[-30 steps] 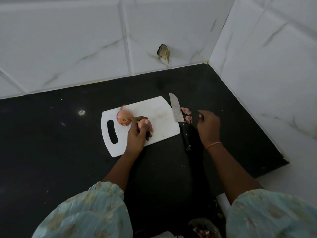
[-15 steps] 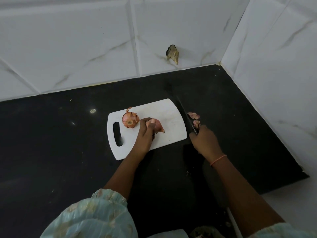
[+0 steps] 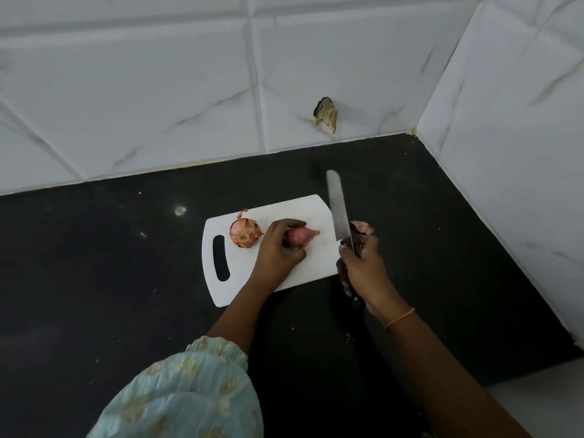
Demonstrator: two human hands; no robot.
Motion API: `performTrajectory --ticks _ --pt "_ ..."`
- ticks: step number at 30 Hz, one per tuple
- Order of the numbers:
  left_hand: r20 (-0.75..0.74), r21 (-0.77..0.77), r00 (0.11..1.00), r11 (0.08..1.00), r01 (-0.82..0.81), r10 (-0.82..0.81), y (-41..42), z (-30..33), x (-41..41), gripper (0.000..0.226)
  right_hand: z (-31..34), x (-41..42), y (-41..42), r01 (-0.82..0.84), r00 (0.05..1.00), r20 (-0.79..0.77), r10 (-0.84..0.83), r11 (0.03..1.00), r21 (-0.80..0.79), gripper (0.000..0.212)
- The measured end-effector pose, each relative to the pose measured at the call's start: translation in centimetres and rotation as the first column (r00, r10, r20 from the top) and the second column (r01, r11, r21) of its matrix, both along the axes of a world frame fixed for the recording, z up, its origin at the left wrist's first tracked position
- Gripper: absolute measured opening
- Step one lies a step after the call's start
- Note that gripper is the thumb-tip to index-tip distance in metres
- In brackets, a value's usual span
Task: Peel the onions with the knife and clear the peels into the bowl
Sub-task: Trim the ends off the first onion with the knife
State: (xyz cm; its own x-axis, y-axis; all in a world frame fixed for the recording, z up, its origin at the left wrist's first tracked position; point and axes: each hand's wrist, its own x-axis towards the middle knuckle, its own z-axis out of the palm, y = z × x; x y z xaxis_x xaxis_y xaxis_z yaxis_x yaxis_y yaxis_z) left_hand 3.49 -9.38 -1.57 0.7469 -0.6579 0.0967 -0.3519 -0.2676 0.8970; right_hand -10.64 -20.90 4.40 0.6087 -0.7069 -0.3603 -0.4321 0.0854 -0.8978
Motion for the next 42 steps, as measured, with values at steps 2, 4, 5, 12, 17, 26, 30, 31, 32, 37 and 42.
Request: performTrajectory --ticks 2,4,5,12,17,26,30,31,32,37,42 --pt "0.085 -0.033 0.996 0.999 -0.002 0.005 0.2 -0.3 -0.3 0.05 -0.4 0.0 0.4 -0.086 0.996 -0.046 0.081 0.989 -0.119 0.022" --pt "0.123 -0.04 0.992 0.999 -0.004 0.009 0.2 -0.5 -0.4 0.049 -0.7 0.0 0.9 -0.182 0.981 -0.11 0.16 0.955 -0.233 0.021" --pt "0.123 -0.037 0.992 0.999 -0.006 0.011 0.2 -0.6 -0.4 0.048 -0.9 -0.1 1.1 -0.207 0.975 -0.132 0.178 0.944 -0.257 0.021" --pt "0.083 -0.044 0.995 0.998 -0.053 0.056 -0.1 -0.8 -0.4 0.047 -0.9 0.0 1.1 -0.197 0.978 -0.127 0.163 0.917 -0.347 0.022" --pt "0.058 -0.001 0.995 0.996 -0.086 0.086 -0.2 -1.0 -0.4 0.053 -1.4 -0.3 1.0 -0.295 0.946 -0.251 0.205 0.866 -0.404 0.024" --pt "0.049 -0.002 0.995 0.996 -0.091 0.091 -0.1 -0.8 -0.5 0.052 -1.3 -0.3 0.5 -0.433 0.873 -0.418 0.251 0.794 -0.426 0.038" --pt "0.046 0.007 0.996 0.997 -0.078 0.078 -0.1 -0.9 -0.7 0.051 -1.0 0.1 0.4 -0.495 0.828 -0.514 0.223 0.722 -0.484 0.037" --pt "0.048 0.009 0.996 0.997 -0.081 0.08 -0.2 -0.9 -0.7 0.051 -0.9 0.2 0.4 -0.505 0.821 -0.526 0.221 0.71 -0.49 0.036" --pt "0.045 0.007 0.995 0.996 -0.088 0.087 -0.3 -0.9 -0.7 0.051 -0.9 0.4 0.4 -0.509 0.82 -0.527 0.223 0.705 -0.494 0.035" --pt "0.03 -0.006 0.993 0.993 -0.115 0.115 -0.5 -0.9 -0.7 0.051 -0.9 0.7 -0.2 -0.511 0.824 -0.487 0.29 0.752 -0.416 0.035" --pt "0.037 0.005 0.993 0.994 -0.112 0.112 -0.5 -1.1 -0.6 0.053 -0.8 0.3 -1.2 -0.51 0.827 -0.44 0.35 0.796 -0.326 0.034"
